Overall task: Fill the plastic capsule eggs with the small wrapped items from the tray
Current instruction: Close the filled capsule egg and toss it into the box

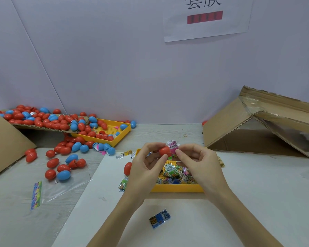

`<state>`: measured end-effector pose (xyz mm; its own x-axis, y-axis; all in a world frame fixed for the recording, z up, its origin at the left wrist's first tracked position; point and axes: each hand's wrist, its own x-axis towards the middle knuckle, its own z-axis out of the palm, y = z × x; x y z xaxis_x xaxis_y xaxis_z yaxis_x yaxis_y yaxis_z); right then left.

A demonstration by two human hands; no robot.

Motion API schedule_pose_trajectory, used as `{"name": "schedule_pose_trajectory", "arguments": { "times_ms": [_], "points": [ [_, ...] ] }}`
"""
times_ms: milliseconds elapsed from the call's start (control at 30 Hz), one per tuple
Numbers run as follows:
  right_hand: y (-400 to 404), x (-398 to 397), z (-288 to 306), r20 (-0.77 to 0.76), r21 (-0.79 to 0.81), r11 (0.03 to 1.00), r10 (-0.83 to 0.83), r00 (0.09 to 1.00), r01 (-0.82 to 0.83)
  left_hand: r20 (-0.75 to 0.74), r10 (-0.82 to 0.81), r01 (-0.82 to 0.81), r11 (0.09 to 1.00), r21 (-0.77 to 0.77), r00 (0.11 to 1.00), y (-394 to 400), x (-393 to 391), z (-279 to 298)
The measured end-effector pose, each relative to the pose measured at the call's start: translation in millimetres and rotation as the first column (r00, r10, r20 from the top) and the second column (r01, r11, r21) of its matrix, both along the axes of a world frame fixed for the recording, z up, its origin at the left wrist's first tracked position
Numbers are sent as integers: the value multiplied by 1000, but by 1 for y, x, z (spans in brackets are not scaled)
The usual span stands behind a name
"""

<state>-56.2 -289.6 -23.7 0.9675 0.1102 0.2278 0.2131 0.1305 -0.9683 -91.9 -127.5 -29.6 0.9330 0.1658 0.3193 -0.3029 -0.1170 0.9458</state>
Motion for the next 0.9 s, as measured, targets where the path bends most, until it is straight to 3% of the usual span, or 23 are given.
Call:
{"name": "schedule_pose_trajectory", "arguments": {
  "times_ms": [500,900],
  "points": [
    [1,-1,-1,0,6,1000,29,1000,-29,6,5,-5,999,-39,1000,1,0,3],
    [5,-5,-2,44,-37,998,-50,998,51,13,27,-27,1000,1,1000,0,0,1]
  ]
}}
